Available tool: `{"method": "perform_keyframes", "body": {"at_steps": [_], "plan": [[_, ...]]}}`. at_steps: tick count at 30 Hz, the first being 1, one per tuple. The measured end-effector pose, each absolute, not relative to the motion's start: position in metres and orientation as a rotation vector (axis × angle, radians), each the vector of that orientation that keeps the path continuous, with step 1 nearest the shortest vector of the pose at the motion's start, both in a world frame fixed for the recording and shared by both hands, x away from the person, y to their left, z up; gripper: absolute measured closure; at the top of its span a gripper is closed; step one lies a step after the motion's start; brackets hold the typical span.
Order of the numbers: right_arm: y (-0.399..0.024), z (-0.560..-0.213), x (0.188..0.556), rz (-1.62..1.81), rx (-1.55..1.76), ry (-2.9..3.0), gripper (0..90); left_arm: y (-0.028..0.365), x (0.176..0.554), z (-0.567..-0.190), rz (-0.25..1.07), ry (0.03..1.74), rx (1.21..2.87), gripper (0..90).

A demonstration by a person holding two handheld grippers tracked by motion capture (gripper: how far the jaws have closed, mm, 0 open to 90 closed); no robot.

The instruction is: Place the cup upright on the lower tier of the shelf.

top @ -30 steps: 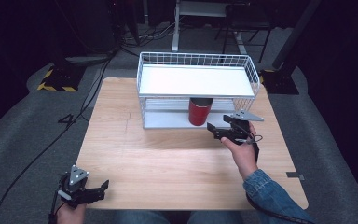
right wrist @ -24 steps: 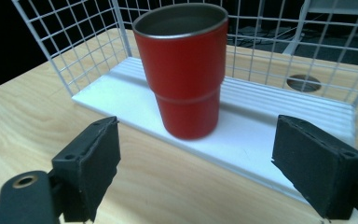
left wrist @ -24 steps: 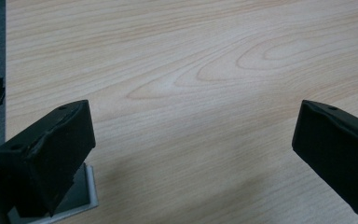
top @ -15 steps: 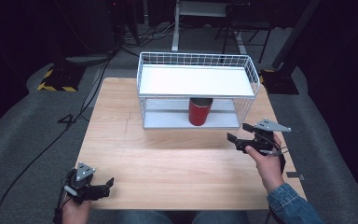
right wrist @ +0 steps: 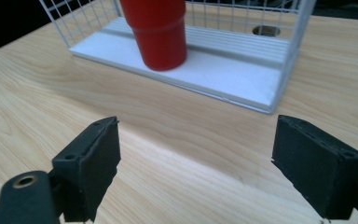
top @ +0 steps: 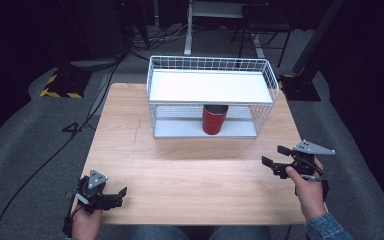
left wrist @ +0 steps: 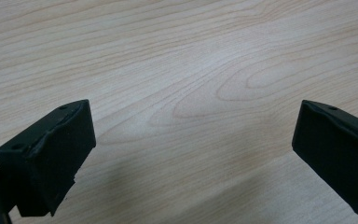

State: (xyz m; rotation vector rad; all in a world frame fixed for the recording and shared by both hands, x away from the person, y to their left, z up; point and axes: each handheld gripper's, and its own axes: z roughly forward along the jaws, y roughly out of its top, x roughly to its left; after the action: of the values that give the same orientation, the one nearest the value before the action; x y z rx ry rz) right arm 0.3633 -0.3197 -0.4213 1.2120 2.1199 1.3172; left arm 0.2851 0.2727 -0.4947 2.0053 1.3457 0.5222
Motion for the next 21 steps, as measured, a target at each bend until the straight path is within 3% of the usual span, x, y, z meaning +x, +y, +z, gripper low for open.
{"method": "perform_keyframes", "body": {"at_steps": [21], "plan": [[-0.374,-0.474,0.343,1.143,1.306,2.102,15.7,0.263,0.297,-0.501,0.483,1.321,2.058,0.1]]}}
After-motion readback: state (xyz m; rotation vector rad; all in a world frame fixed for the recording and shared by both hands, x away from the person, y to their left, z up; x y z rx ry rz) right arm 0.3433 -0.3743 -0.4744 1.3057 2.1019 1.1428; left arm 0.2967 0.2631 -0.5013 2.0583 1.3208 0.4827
